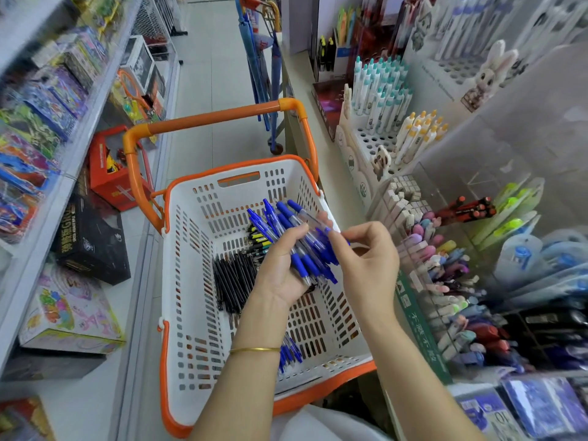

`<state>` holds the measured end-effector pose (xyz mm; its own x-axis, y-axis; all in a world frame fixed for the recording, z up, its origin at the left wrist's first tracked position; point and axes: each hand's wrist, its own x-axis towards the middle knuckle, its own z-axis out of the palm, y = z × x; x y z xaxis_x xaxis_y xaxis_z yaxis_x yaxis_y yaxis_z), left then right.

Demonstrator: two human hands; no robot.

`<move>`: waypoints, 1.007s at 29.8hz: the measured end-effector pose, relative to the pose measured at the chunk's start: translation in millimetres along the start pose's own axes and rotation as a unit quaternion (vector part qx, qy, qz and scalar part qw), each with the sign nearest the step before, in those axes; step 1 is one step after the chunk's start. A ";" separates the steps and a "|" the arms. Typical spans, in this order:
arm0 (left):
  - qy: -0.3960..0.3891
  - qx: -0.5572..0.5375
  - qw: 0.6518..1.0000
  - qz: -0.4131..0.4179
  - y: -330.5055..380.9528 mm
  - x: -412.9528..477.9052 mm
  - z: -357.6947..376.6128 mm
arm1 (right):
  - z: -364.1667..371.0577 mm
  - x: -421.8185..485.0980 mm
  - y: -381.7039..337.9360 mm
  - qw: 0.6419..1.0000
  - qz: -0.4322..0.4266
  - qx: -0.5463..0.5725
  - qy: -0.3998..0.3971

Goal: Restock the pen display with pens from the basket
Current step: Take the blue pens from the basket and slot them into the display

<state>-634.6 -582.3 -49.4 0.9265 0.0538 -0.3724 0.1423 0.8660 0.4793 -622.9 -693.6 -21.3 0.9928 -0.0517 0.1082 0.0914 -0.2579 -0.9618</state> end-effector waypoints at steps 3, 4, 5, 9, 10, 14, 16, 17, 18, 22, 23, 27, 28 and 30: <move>-0.002 0.002 1.000 -0.006 1.5 -1.9 1.3 | -1.8 2.9 0.7 0.998 -0.016 -0.031 -0.055; 0.001 0.009 1.000 -0.009 1.6 -2.1 0.4 | -3.0 3.9 -0.8 0.996 -0.024 -0.045 -0.073; 0.003 0.012 1.000 -0.009 1.7 -2.8 0.1 | -3.9 5.1 -1.9 0.994 -0.029 -0.063 -0.089; 0.010 0.024 1.000 -0.007 1.4 -5.4 1.8 | -4.7 10.7 -4.4 0.985 -0.016 -0.110 -0.132; 0.016 0.034 0.999 -0.005 1.1 -5.4 2.4 | -4.5 12.6 -4.4 0.982 -0.010 -0.128 -0.142; 0.042 0.095 0.995 0.009 1.1 -4.7 3.2 | -1.8 19.2 -7.3 0.969 -0.026 -0.194 -0.153; 0.060 0.135 0.989 0.024 0.4 -4.6 4.1 | 1.8 22.3 -14.1 0.973 -0.062 -0.183 -0.124; 0.064 0.156 0.985 0.033 -0.8 -5.1 6.2 | 4.5 24.0 -18.9 0.973 -0.082 -0.177 -0.121; 0.063 0.173 0.982 0.042 -1.8 -5.4 8.6 | 7.8 25.8 -23.3 0.971 -0.096 -0.177 -0.131; 0.074 0.210 0.973 0.052 -6.1 -5.2 14.7 | 22.4 31.1 -33.5 0.945 -0.111 -0.242 -0.191; 0.072 0.212 0.973 0.053 -6.1 -5.9 15.2 | 24.6 31.6 -33.7 0.944 -0.111 -0.243 -0.192; 0.043 0.216 0.972 0.077 -5.1 -8.5 12.7 | 25.0 34.0 -33.0 0.961 -0.081 -0.182 -0.192; 0.036 0.216 0.973 0.079 -4.5 -8.6 12.1 | 23.9 34.7 -32.5 0.965 -0.065 -0.168 -0.189; 0.024 0.211 0.974 0.074 -4.6 -8.0 11.4 | 21.8 36.5 -31.4 0.971 -0.038 -0.147 -0.186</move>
<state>-638.6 -592.4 -39.6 0.9319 0.1937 -0.3068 0.1492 0.5662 0.8107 -587.8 -666.4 7.4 0.9488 0.3149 0.0247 0.1927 -0.5149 -0.8353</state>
